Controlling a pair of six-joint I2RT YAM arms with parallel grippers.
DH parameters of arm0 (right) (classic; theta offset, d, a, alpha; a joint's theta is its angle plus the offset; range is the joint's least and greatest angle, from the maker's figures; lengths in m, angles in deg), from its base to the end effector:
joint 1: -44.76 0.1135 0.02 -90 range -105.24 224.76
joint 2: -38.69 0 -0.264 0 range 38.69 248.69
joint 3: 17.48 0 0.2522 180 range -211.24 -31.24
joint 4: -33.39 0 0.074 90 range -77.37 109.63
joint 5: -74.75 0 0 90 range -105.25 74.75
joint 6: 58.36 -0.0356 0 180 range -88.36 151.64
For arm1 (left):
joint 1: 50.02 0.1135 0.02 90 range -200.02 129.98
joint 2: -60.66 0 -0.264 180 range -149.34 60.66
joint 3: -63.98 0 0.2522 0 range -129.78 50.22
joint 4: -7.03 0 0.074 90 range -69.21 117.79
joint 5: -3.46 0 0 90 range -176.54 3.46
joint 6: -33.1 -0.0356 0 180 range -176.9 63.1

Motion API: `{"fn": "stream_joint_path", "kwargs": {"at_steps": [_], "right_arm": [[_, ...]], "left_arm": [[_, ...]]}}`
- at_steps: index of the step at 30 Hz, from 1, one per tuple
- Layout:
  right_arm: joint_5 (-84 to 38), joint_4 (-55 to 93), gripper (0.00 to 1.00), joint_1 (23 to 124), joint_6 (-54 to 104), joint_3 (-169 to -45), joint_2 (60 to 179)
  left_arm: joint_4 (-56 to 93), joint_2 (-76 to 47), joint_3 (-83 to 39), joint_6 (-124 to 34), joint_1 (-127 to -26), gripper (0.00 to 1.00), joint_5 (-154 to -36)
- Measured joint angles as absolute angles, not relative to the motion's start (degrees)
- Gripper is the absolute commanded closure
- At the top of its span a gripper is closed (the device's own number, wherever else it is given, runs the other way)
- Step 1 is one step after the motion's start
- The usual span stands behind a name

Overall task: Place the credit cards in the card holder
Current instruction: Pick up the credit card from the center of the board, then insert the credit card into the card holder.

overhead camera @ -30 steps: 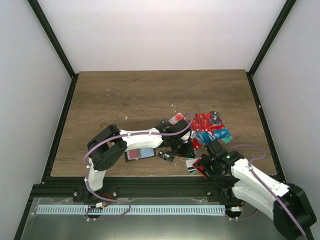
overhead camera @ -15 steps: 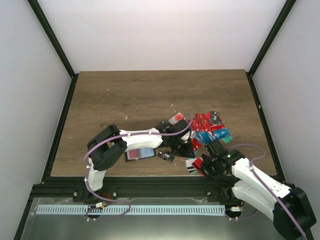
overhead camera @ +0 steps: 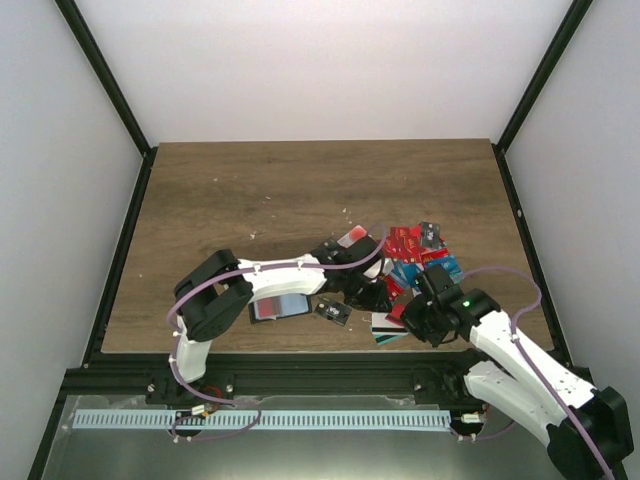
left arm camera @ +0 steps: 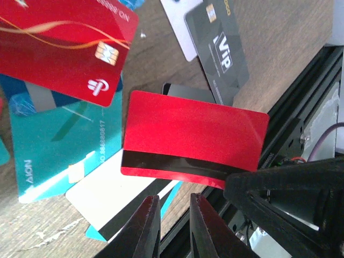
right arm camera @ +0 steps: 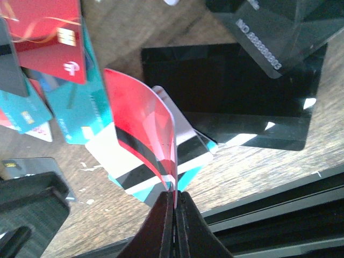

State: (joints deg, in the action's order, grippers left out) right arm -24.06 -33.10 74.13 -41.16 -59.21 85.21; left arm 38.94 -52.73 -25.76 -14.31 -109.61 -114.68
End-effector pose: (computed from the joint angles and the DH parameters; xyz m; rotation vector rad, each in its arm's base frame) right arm 0.1060 0.0659 0.1806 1.0778 2.8096 0.5315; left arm 0.1958 -0.3668 0.1677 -0.6537 -2.8448 1.1599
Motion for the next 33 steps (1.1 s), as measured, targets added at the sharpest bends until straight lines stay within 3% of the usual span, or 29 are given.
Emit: {"fn": "stream_joint_path", "kwargs": {"at_steps": [13,20,25,33], "right_arm": [[-23.8,-28.5,0.99,74.1,-29.3,-67.4,85.8],[-38.4,-14.8,0.99,73.8,-10.5,-73.2,92.6],[-51.9,-8.3,0.99,73.8,2.5,-78.3,99.2],[-69.1,-6.7,0.99,74.5,23.7,-85.3,105.8]], "left_arm": [[43.4,-40.7,-25.9,-13.9,-103.0,0.78,-109.3],[51.6,-26.2,-26.0,-21.9,-92.0,0.69,-110.9],[60.1,-18.6,-26.6,-31.1,-82.3,0.69,-112.2],[66.9,-8.0,-27.4,-44.8,-80.9,0.69,-114.3]]}}
